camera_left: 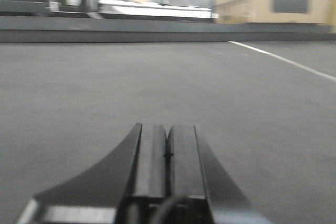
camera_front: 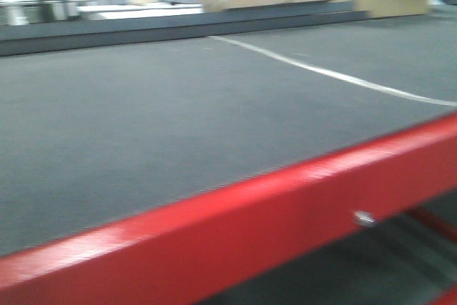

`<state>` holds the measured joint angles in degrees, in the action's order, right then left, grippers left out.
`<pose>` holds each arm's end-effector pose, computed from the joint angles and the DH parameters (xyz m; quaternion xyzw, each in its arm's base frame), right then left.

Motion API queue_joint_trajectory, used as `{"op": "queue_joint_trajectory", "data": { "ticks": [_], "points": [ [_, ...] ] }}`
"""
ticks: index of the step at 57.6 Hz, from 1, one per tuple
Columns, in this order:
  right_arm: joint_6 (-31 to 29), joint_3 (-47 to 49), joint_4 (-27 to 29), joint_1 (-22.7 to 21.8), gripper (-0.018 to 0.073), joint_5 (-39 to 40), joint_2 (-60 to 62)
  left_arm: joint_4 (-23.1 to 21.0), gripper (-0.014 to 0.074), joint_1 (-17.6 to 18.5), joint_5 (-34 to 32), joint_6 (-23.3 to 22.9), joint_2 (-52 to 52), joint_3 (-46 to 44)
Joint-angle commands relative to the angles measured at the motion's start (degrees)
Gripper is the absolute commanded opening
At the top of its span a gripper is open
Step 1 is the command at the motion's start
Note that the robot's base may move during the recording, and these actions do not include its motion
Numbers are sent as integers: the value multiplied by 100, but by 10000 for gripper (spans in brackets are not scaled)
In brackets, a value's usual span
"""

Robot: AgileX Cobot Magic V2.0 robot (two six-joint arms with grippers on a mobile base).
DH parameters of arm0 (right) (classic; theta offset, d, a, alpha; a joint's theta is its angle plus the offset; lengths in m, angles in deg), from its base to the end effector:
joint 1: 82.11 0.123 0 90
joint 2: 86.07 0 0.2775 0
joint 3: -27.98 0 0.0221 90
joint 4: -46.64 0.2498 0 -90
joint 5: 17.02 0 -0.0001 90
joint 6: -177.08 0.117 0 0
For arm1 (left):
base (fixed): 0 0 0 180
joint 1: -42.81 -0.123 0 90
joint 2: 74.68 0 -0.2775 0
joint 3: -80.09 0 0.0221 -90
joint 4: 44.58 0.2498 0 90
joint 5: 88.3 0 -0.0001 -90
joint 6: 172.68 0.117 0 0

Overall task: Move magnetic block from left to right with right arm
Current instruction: 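Drive the base past the red-framed table holding the cube in the right gripper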

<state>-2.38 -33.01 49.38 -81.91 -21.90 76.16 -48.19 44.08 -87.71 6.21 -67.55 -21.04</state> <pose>0.0927 0.0008 0.2909 0.0163 0.6666 0.0239 0.7449 0.0891 -0.0021 0.2038 -0.0204 0.6854 -0.0382 0.7268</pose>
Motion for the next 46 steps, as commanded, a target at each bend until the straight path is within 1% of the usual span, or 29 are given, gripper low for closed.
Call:
{"op": "queue_joint_trajectory", "data": {
  "ticks": [1,46],
  "points": [
    [-54,164,-57,-42,294,527,-45,-39,-117,-3,-527,-21,-60,40],
    [-54,164,-57,-42,294,527,-45,-39,-117,-3,-527,-21,-60,40]
  ]
}}
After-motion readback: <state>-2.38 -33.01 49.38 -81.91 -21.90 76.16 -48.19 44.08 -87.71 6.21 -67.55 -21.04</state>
